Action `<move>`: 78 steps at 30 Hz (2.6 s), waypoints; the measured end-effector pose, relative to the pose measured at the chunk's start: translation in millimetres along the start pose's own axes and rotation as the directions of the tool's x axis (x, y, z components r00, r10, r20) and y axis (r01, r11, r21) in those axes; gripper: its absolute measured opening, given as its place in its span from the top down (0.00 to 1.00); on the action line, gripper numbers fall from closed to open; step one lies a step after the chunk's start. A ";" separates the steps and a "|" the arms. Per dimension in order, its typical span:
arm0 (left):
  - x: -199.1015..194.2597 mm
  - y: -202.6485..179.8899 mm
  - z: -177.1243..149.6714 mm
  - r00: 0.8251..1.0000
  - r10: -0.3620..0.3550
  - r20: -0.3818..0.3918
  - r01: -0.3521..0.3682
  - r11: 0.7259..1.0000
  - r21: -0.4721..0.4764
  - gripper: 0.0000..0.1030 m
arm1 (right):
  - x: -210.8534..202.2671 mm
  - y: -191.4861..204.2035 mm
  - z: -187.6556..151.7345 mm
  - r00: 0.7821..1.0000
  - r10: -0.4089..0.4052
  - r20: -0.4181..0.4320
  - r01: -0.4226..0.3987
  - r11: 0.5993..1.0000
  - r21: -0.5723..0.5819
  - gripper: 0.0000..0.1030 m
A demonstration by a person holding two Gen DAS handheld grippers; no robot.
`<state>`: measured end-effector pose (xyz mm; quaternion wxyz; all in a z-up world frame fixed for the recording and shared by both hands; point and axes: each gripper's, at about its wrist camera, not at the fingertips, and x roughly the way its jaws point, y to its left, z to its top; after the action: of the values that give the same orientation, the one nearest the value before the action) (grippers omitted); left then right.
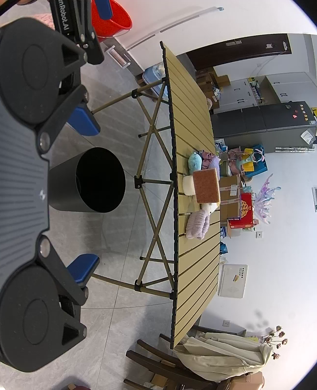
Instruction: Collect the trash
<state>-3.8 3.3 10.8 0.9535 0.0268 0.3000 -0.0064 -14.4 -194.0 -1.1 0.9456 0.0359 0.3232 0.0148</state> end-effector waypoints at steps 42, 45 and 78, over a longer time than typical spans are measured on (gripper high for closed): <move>106.2 -19.4 65.1 0.996 -0.028 0.079 0.030 0.999 -0.023 0.00 | 99.7 -60.3 51.1 0.998 -0.030 0.058 0.024 0.994 0.110 0.00; 121.3 -19.7 70.9 0.997 -0.024 0.073 0.027 0.999 -0.033 0.00 | 114.3 -63.5 57.9 0.997 -0.032 0.070 0.024 0.993 0.111 0.00; 284.7 -11.7 126.9 0.998 0.016 0.060 -0.009 0.993 -0.120 0.00 | 275.9 -79.6 133.9 0.940 -0.105 0.325 0.081 0.993 0.088 0.00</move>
<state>301.9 -14.4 -48.9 0.9621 -0.0286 0.2707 0.0167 286.1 -267.0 -70.0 0.9838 0.0574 0.1627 -0.0480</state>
